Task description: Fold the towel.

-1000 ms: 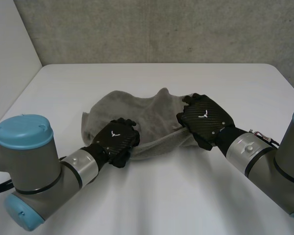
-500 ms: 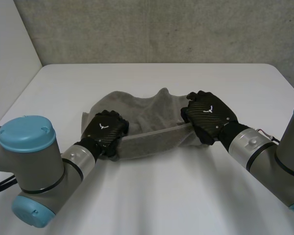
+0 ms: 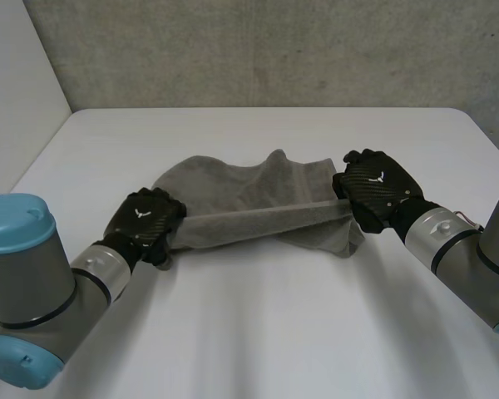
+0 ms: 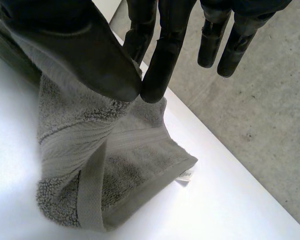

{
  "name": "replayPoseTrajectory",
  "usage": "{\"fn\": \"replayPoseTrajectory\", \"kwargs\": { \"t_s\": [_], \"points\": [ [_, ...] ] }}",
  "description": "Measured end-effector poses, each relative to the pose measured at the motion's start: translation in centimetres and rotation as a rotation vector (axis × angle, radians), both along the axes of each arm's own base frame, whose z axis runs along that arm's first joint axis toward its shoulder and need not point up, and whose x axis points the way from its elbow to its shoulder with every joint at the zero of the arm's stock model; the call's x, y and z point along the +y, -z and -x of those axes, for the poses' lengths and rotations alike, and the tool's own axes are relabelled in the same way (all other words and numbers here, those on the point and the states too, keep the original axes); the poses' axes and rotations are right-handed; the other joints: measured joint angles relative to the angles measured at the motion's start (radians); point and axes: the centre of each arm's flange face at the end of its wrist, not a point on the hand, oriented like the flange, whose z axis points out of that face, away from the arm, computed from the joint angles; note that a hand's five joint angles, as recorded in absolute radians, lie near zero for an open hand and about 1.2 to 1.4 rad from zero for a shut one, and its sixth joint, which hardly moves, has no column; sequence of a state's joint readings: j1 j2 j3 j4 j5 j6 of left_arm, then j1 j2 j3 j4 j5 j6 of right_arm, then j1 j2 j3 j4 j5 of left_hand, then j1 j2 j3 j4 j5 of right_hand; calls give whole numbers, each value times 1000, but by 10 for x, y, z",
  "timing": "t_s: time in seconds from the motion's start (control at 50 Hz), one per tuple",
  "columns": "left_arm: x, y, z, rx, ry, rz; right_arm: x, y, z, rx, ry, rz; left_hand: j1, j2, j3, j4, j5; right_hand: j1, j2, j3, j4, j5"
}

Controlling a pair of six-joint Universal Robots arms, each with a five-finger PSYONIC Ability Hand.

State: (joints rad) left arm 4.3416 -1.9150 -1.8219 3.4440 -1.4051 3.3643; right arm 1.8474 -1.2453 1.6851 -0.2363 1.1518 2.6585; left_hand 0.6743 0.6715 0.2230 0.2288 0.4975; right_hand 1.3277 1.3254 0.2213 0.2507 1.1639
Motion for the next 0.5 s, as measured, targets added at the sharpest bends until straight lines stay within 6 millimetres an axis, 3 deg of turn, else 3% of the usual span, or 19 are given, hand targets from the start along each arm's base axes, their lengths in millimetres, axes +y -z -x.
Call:
{"fn": "replayPoseTrajectory", "kwargs": {
  "t_s": [0.16, 0.34, 0.4, 0.5],
  "points": [
    [-6, 2, -5, 11, -19, -9, 0, 4, 1, 4, 2, -12, 278, 288, 0, 0, 311, 0, 0, 0, 0, 0],
    [-3, 3, 0, 66, -2, -47, 3, 6, 0, 8, -6, -18, 338, 339, 0, 0, 356, 0, 0, 0, 0, 0],
    [0, 3, 3, 96, 17, -66, 4, 6, -1, 9, -8, -19, 568, 557, 0, 0, 595, 0, 0, 0, 0, 0],
    [1, 1, 5, 129, 39, -84, 4, 6, -1, 10, -9, -17, 573, 589, 0, 0, 630, 0, 0, 0, 0, 0]
  ]
}}
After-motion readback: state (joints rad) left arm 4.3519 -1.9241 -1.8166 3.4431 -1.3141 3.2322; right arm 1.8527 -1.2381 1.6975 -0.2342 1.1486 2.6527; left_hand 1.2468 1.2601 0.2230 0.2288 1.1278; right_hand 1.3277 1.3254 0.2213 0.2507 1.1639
